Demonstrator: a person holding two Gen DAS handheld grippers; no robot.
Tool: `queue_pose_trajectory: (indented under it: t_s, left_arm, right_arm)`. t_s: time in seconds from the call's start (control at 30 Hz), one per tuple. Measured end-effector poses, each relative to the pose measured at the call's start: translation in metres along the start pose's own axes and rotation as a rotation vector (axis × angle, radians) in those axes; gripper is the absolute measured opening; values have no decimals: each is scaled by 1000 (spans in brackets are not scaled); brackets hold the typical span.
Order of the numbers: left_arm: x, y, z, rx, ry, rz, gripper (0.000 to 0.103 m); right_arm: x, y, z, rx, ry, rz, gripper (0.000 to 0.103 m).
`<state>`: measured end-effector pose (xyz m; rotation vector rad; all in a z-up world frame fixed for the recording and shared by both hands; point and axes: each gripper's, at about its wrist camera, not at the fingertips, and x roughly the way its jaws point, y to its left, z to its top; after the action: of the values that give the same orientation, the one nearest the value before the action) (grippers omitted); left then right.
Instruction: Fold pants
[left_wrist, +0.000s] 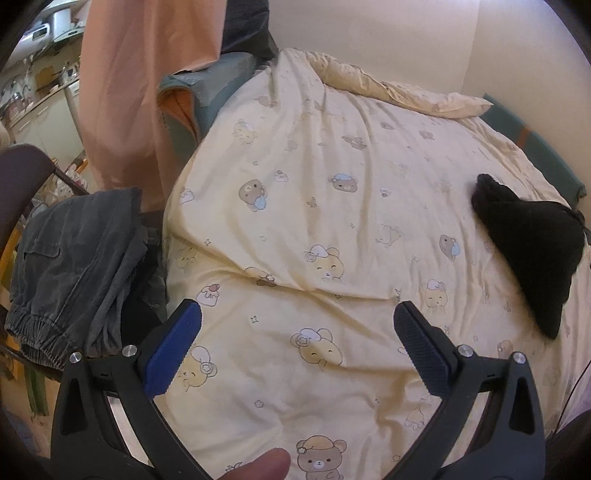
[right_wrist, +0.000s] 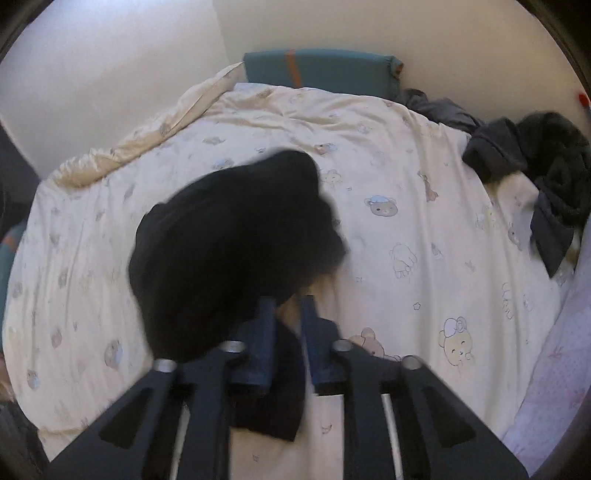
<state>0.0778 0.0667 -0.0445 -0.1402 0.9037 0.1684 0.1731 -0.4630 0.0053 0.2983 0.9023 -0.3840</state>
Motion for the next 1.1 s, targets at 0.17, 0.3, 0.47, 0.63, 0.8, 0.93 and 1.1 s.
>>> queue_pose_trajectory:
  t_s: [0.17, 0.3, 0.47, 0.63, 0.8, 0.93, 1.1]
  left_arm:
    - [-1, -7, -2, 14, 9, -35, 103]
    - [0, -8, -5, 23, 18, -43, 103]
    - [4, -3, -6, 1, 38, -50, 103]
    - [10, -4, -3, 4, 41, -43, 103]
    - [11, 1, 0, -27, 47, -45, 103]
    - [5, 7, 3, -35, 32, -11, 103]
    - [-18, 33, 13, -82, -29, 10, 103]
  right_arm:
    - [-2, 41, -33, -153, 11, 80, 103]
    - [50, 53, -28, -239, 78, 4, 103]
    - [113, 45, -12, -193, 165, -3, 103]
    - [128, 69, -14, -212, 191, 63, 57]
    - [78, 119, -23, -334, 122, 248, 42]
    - [8, 176, -40, -437, 64, 493, 41]
    - [-97, 246, -85, -588, 19, 803, 41]
